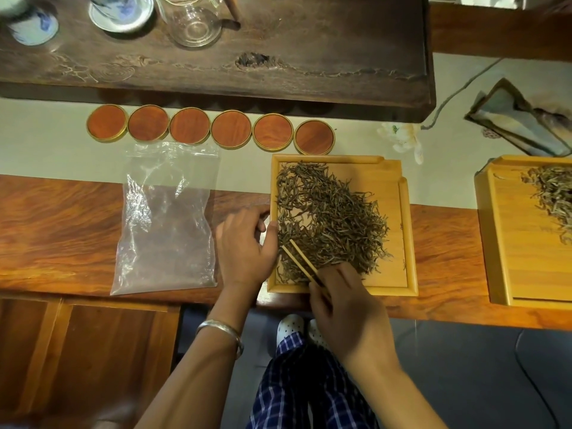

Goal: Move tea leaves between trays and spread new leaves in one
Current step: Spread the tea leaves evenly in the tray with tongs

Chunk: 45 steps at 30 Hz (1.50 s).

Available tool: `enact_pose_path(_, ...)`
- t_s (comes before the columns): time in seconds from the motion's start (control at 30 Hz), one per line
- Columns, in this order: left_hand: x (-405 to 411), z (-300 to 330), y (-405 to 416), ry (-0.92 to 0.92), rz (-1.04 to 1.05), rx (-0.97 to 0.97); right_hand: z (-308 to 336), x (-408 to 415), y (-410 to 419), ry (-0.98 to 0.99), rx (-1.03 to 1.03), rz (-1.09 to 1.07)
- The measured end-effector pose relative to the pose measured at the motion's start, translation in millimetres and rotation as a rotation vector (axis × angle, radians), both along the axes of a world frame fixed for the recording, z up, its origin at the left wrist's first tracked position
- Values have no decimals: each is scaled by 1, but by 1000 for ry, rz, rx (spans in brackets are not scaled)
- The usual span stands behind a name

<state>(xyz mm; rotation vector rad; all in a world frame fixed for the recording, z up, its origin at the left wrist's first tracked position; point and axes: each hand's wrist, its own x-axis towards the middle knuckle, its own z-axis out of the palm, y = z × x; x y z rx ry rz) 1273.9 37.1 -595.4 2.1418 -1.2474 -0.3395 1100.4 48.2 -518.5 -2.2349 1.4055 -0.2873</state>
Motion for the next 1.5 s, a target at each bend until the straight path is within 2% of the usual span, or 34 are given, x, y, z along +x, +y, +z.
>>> enact_pose_path(0.5,-1,0,0,-2,-6,-30,0,-5,8,8,-96,63)
enact_pose_path(0.7,0,-1,1,1,-10,-12,0,-35,-3,-79,-131,-118)
enact_pose_path(0.8,0,-2,1,1,-11,-16,-5,-51,-9,-95,-69,-192)
enact_pose_path(0.97,1,-3,1,-20,-6,11,-11,-80,-9,-26,-59,-195)
enact_pose_path(1.33,4,-7,1,-52,3,62,-10,-98,9,-40,-13,-168)
enact_pose_path(1.5,3,-6,1,-50,1,66,-7,-105,12,18,-13,-96)
